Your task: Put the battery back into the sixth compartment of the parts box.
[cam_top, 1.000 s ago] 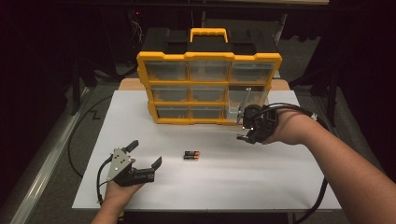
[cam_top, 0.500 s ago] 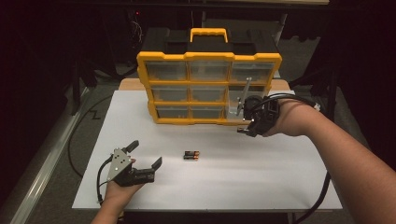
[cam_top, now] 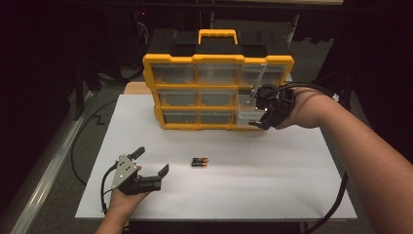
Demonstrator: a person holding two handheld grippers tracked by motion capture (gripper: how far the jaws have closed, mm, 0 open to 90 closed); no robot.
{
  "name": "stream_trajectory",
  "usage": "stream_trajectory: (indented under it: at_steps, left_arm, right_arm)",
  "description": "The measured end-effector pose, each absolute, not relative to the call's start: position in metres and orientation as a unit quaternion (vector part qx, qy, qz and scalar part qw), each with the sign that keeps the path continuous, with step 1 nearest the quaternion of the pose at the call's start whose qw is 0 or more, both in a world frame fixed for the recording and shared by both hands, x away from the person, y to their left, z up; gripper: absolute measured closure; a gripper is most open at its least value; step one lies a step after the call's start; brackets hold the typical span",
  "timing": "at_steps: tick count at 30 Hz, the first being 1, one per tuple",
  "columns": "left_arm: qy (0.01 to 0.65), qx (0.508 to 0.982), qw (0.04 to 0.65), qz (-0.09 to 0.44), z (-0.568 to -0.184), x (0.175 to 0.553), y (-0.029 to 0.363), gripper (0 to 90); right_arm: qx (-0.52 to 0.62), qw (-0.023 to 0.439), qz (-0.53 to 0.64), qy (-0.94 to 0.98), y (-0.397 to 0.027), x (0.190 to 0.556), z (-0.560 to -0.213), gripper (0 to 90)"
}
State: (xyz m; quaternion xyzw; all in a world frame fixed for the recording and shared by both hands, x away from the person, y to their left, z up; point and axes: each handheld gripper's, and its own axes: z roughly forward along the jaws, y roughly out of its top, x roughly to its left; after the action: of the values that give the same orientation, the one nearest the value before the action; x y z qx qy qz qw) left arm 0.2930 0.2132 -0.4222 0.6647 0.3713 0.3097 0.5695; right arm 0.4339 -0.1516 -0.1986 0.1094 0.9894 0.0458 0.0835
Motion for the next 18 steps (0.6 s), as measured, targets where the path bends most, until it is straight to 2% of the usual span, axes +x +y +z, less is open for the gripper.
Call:
stream_trajectory:
  at_steps: [18]
  left_arm:
    - [0.37,0.665,0.571,0.308,-0.422,0.293,0.213,1.3]
  right_arm:
    - [0.111,0.096,0.046,0.988,-0.137,0.456,-0.192,79.3]
